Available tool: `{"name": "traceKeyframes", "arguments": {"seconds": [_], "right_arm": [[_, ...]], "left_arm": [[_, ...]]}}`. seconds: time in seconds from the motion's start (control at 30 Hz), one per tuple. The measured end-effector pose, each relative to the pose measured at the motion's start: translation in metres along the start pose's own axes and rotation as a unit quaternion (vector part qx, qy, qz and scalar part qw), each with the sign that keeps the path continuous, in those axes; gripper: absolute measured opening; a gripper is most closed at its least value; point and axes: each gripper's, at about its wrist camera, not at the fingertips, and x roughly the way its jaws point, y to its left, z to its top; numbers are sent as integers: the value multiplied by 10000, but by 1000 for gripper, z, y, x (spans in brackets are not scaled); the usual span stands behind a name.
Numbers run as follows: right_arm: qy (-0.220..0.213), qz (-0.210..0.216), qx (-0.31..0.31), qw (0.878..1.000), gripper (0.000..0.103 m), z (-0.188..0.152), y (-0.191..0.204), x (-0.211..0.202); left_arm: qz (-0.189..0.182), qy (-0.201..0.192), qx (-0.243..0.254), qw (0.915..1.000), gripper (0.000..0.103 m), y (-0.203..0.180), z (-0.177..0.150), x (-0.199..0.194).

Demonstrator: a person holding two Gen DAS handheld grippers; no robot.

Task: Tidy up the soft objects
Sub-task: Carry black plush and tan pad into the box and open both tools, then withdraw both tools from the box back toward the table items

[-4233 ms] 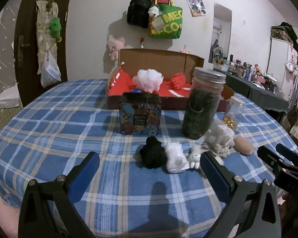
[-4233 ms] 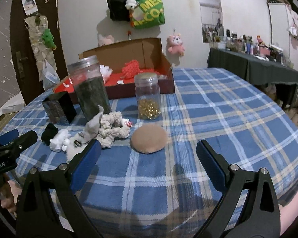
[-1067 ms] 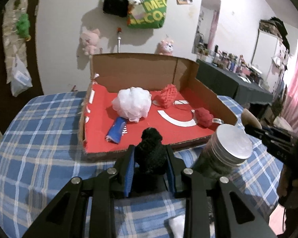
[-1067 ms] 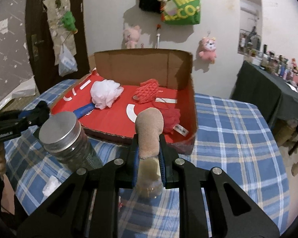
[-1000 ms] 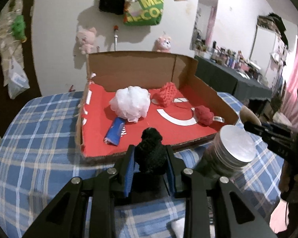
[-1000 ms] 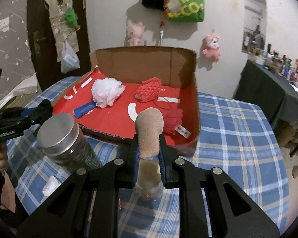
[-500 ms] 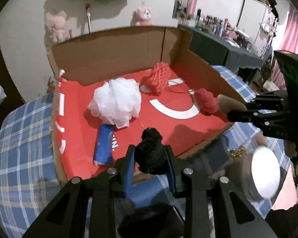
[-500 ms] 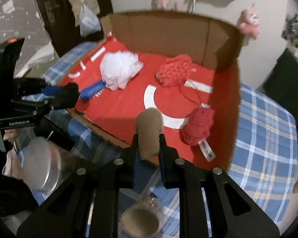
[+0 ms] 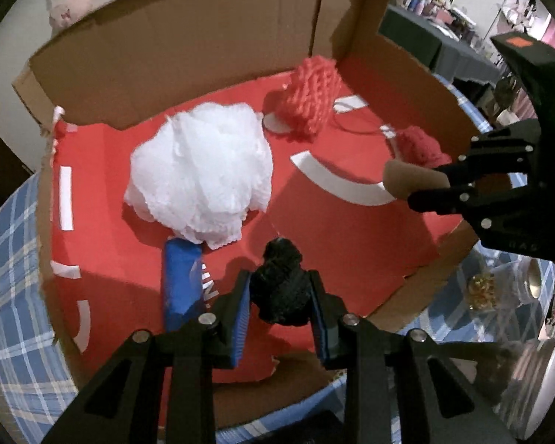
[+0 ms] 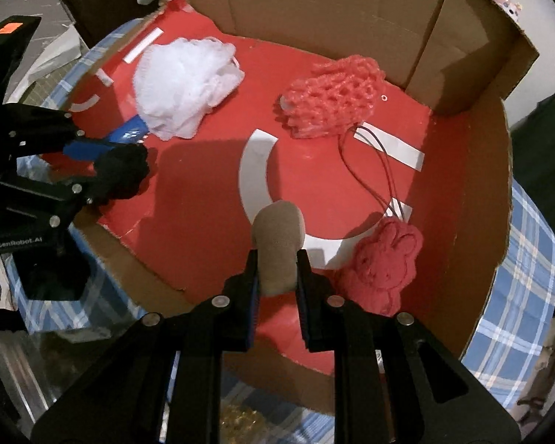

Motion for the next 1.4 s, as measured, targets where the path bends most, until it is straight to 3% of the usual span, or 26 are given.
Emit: {"name": "traceKeyframes", "arguments": {"seconds": [0.4,0.53,0.67,0.73,0.77,0.8,0.93,1.13,1.4], "right_arm": [[186,-99,-8,9998,19,8,-4,9],[210,-142,-92,9996,21,10,-1,14],[255,-227,-122,9993,28,11,1,19],[243,-241,-105,9994,38,12,1,19],[206,-243,-94,9994,54,13,2,18],[158,-249,-114,9995,57,15,4,17],[27,-267,-131,9996,57,18,8,9],[-285,-373,-60,9989,57,16,13,-19],[-1019,-583,316,9926,62,-11,16,-82]], "left_arm": [[204,209,117,9995,34,0,11,15],[214,200,107,9995,44,0,13,16],[225,142,82,9996,53,1,15,16],[195,137,31,9997,57,4,15,14],[198,129,20,9997,58,4,15,13],[206,123,21,9997,58,6,13,10],[203,51,-4,9998,64,8,10,3],[158,-263,-102,9995,79,9,-2,-27],[375,-1097,-354,9926,93,-2,-23,-88]]}}
